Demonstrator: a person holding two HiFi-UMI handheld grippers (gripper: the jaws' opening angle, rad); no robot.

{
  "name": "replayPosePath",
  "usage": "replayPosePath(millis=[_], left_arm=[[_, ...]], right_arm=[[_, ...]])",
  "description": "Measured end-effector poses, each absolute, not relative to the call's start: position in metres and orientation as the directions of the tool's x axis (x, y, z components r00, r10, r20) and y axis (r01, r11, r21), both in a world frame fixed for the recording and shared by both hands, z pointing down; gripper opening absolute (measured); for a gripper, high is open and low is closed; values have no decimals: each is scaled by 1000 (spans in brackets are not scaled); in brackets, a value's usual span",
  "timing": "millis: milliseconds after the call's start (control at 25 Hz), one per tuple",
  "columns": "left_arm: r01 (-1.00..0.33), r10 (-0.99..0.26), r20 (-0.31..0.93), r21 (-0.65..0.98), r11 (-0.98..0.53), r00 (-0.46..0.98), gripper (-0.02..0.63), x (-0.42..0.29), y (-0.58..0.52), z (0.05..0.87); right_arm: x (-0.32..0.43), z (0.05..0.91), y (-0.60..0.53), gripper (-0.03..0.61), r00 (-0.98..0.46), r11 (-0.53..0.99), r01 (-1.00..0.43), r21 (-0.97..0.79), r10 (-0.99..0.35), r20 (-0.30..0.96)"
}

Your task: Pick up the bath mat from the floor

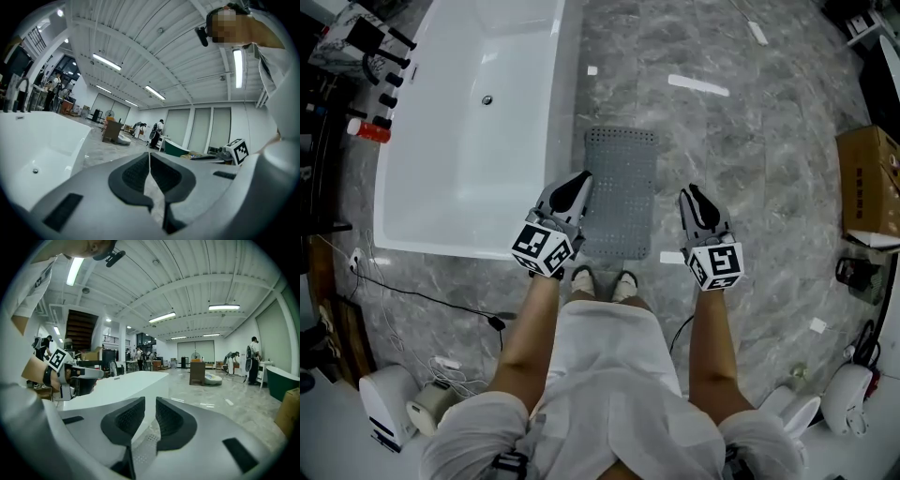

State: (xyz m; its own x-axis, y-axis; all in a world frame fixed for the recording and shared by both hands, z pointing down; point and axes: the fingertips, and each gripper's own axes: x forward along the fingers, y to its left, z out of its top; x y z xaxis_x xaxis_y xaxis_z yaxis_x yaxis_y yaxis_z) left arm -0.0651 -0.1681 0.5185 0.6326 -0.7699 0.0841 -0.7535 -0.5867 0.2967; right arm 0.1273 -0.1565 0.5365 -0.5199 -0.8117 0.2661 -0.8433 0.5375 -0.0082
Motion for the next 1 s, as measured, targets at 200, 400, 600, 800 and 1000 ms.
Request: replayPosePath(millis=[200, 400, 600, 800, 1000], left_arm=[[-740, -752, 113, 324, -590, 649, 17, -52, -190, 585], [-719, -721, 153, 352, -599, 676, 17, -37, -202, 636], [-695, -677, 190, 336, -636, 711, 17, -24, -210, 662], [-708, -688, 193, 322, -628, 699, 18, -18, -230, 689], [-708, -687, 198, 321, -629, 699, 26, -4, -238, 722]], right_arm=[[122, 611, -171, 138, -521, 536, -843, -49, -790, 324], [120, 668, -182, 155, -512, 527, -847, -77, -767, 386], [128, 690, -185, 161, -512, 526, -846, -89, -755, 409], [137, 723, -194, 182, -526, 549, -832, -80, -735, 428], [131, 797, -192, 233, -561, 667, -745, -25, -606, 563]])
